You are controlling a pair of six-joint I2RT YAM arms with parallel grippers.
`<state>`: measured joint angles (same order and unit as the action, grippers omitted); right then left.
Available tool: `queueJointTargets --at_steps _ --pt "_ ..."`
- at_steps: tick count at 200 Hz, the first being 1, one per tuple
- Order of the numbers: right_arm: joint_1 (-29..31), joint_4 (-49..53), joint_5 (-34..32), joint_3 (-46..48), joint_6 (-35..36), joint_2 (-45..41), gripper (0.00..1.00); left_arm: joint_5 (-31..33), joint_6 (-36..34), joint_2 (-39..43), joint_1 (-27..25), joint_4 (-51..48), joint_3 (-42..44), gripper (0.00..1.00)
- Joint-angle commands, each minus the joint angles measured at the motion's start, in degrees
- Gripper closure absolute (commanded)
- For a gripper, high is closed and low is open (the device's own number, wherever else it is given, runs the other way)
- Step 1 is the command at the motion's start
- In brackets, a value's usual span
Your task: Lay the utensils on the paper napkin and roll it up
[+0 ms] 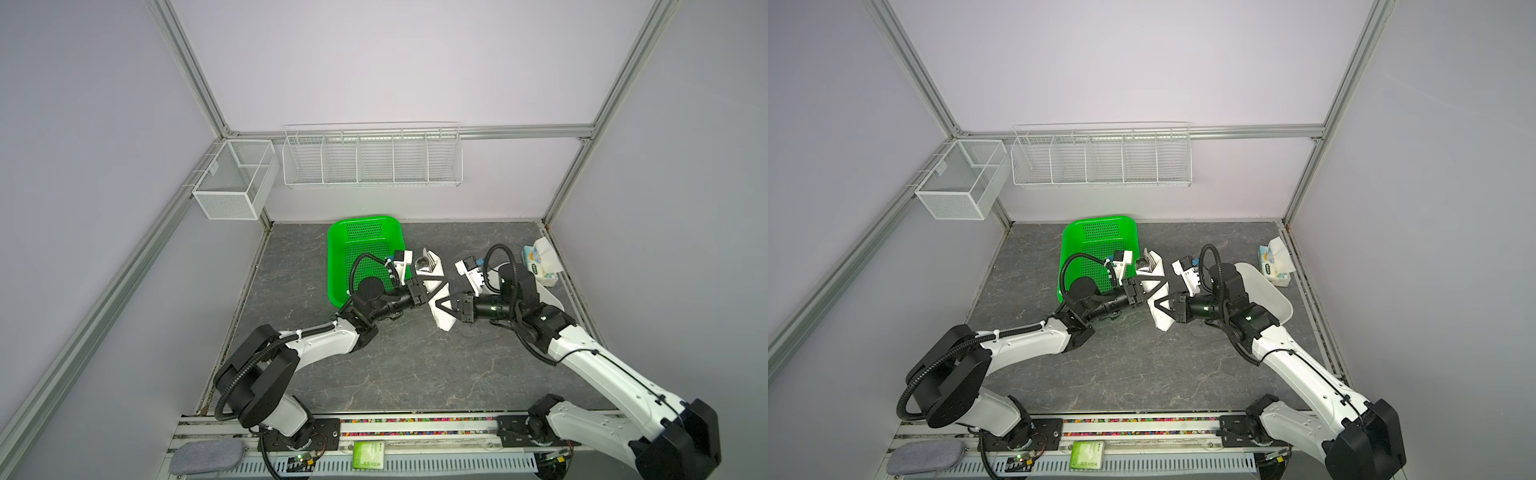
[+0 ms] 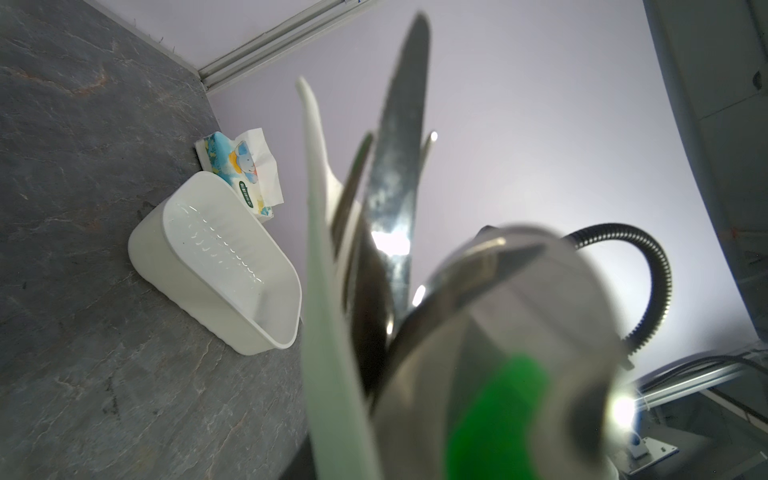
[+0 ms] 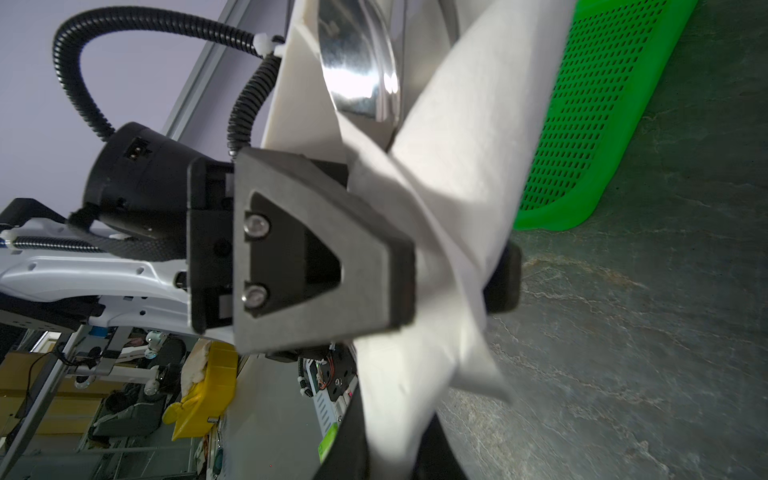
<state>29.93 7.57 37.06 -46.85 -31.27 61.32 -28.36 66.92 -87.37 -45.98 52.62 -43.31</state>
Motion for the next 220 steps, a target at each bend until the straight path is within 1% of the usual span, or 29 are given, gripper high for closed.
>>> queueJointTargets --at_steps 1,11,23,47,74,104,131,159,181,206,220 --pt "-0.85 -4.82 3.05 1.19 -1.74 -1.97 0.92 0.32 -0.17 1.48 0.45 1.53 -1.55 0.57" --pt "-1.18 -5.65 3.34 1.47 -2.42 -2.21 0.92 0.18 -0.21 1.33 0.45 1.44 -1.51 0.53" --pt "-1.4 -6.95 3.87 2.0 -3.16 -2.47 0.92 -0.07 -0.19 1.19 0.45 1.22 -1.46 0.52" --pt "-1.76 -8.13 4.34 2.28 -4.12 -2.78 0.92 -0.91 -0.18 0.56 0.45 1.35 -1.44 0.42" --pt "-1.89 -9.36 5.14 2.38 -4.89 -2.87 0.92 -4.15 0.67 -1.08 0.45 3.96 -2.43 0.32" --pt "-2.07 -10.46 6.23 2.55 -5.64 -3.22 0.92 -8.86 3.99 -4.58 0.45 8.65 -4.54 0.3" --pt "-2.16 -11.17 7.68 2.55 -6.06 -3.48 0.92 -10.05 5.98 -6.12 0.45 11.69 -5.6 0.29" --pt "-2.23 -11.57 7.83 2.82 -6.42 -3.98 0.92 -10.58 7.12 -6.74 0.45 13.61 -5.99 0.36" --pt "-2.44 -11.38 7.3 2.92 -6.48 -4.19 0.92 -10.5 8.03 -6.94 0.45 15.12 -5.49 0.46" --pt "-2.92 -11.13 7.0 3.1 -6.62 -4.22 0.92 -10.15 7.8 -6.26 0.49 15.12 -4.87 0.63" --pt "-3.04 -10.96 6.39 3.26 -6.7 -4.44 0.92 -9.73 7.55 -5.77 0.54 14.83 -4.46 0.66"
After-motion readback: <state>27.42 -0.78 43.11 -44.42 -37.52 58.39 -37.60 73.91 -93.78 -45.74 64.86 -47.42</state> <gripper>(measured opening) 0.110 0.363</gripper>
